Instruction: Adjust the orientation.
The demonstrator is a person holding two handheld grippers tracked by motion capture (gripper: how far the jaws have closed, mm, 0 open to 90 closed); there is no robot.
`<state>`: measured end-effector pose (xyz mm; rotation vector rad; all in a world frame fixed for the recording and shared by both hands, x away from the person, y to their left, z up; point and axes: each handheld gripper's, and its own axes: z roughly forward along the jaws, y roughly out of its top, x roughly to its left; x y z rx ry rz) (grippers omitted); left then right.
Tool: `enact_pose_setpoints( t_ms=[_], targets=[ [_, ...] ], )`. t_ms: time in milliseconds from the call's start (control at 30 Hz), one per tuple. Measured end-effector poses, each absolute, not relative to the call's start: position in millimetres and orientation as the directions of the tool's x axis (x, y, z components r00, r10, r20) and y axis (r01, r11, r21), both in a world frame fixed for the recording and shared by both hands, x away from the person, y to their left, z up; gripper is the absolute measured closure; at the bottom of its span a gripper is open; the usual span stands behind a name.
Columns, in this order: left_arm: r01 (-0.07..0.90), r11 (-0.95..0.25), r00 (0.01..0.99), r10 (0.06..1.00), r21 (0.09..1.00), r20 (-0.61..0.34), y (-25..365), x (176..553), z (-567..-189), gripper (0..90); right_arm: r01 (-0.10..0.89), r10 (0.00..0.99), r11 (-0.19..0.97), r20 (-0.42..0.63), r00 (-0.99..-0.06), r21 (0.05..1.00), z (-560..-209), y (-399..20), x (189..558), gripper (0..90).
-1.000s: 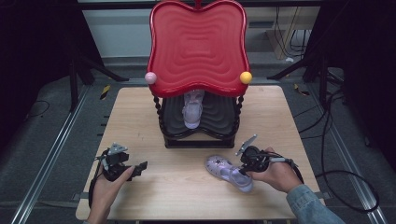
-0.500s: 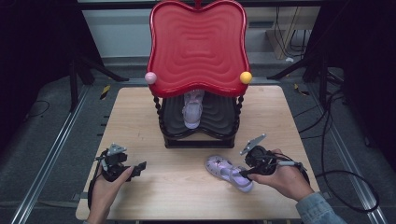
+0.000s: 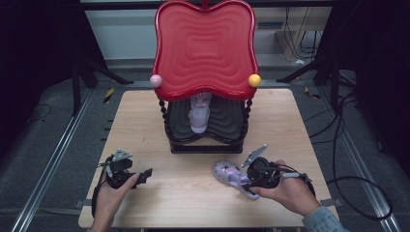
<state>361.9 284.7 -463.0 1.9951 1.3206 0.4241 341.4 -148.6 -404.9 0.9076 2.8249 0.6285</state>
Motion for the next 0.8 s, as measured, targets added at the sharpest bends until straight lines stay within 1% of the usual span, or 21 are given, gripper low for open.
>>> enact_pose_setpoints(
  t_ms=[267, 400, 800],
  targets=[
    [0.672, -0.239, 0.426, 0.899, 0.701, -0.101, 285.1, 362.4, -463.9, 9.8, 0.527, 0.559, 0.756, 0.035, -0.828, 0.387, -419.8, -139.3, 340.8, 59.9],
    [0.673, -0.241, 0.426, 0.899, 0.699, -0.100, 284.9, 362.5, -464.4, 9.9, 0.533, 0.559, 0.762, 0.043, -0.828, 0.367, -428.0, -135.9, 342.1, 62.3],
    [0.676, -0.250, 0.432, 0.896, 0.694, -0.098, 282.9, 362.9, -466.6, 9.9, 0.554, 0.568, 0.773, 0.051, -0.821, 0.309, -449.0, -131.6, 352.1, 73.4]
  ],
)
